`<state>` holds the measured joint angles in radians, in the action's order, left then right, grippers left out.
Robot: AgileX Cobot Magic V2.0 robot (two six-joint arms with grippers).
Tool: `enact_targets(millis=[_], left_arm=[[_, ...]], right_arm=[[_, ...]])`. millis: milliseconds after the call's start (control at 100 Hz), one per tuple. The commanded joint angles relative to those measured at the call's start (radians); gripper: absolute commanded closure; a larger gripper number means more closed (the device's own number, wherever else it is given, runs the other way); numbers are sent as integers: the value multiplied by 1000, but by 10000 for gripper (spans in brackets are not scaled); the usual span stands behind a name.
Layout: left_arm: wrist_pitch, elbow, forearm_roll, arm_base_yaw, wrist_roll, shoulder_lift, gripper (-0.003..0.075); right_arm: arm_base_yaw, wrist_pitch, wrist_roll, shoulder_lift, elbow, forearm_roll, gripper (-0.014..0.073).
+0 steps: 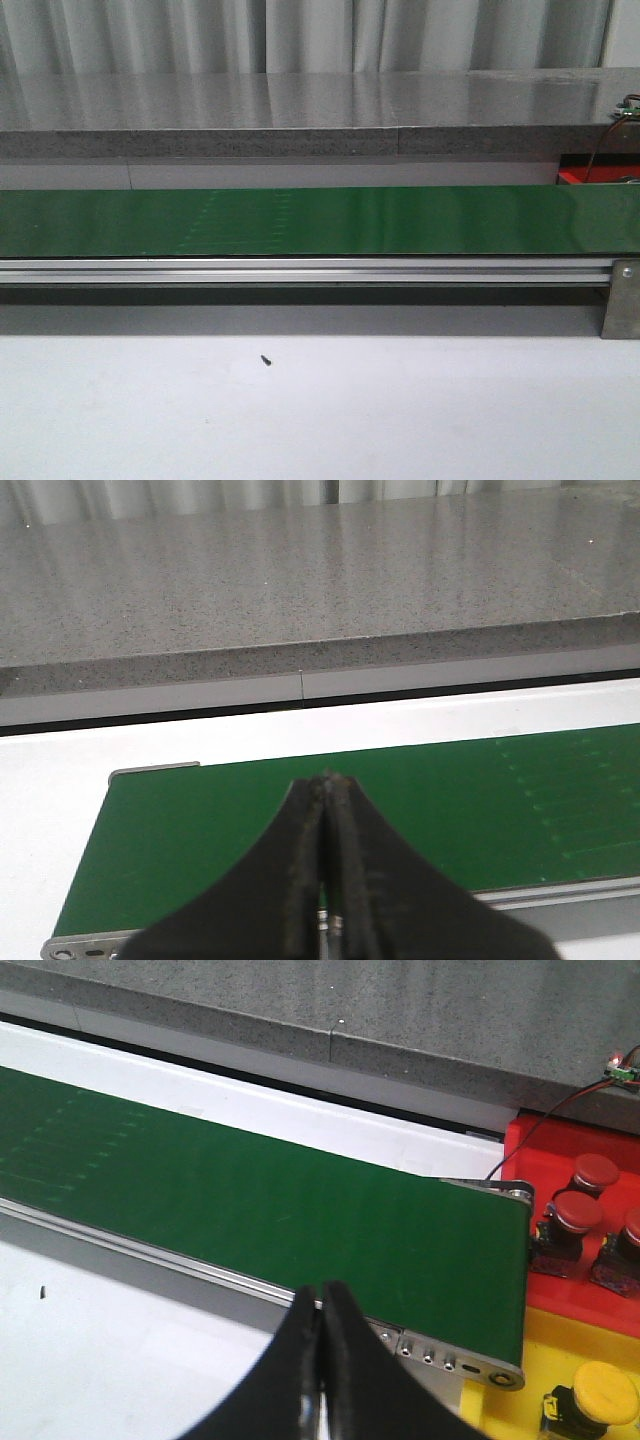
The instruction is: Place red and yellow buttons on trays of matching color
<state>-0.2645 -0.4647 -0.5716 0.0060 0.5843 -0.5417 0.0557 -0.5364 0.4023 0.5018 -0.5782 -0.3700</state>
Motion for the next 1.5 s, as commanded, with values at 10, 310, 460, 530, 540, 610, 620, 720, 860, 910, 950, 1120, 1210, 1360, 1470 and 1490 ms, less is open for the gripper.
enact_targets(millis=[10,310,460,530,540,610,620,720,860,910,950,1120,1210,1360,1470,1490], left_arm=[[72,-28,-19,-10,-2,-6,740],[72,-28,-19,-10,-2,-6,740],[72,-28,-19,-10,-2,-6,740],[72,-28,-19,-10,-2,-6,740],[72,-28,-19,-10,-2,-6,740],[72,-28,-19,-10,-2,-6,740],[72,-28,-19,-10,-2,-6,740],[72,-28,-19,-10,-2,-6,740],[72,-28,-19,-10,-2,-6,740],[72,-28,-19,-10,-2,-6,740],[72,-28,-19,-10,-2,-6,740],[72,-28,-19,-10,-2,-6,740],[72,-28,-19,-10,-2,-6,740],[72,-28,-19,-10,-2,-6,740],[72,-28,-19,-10,-2,-6,740],[72,-28,-19,-10,-2,-6,740]], right_arm=[[-1,63,9,2,-26,-19,662],[-1,63,9,2,-26,-19,662],[-2,77,9,2,-23,-19,662],[-2,106,8,1,-11,-12,662],[-2,114,7,-1,-9,-9,662],[-2,156,-33,-21,17,23,662],[-2,161,-40,-24,25,33,662],[-2,247,-189,-87,97,145,662],[-2,372,-354,-198,223,284,662],[-2,400,-364,-247,267,303,662],[-2,420,-364,-276,303,314,662],[-30,445,-377,-407,434,330,662],[-59,445,-391,-460,482,330,662],[-107,458,-426,-533,543,345,662],[-110,503,-465,-531,578,378,662],[-110,512,-470,-531,583,383,662]])
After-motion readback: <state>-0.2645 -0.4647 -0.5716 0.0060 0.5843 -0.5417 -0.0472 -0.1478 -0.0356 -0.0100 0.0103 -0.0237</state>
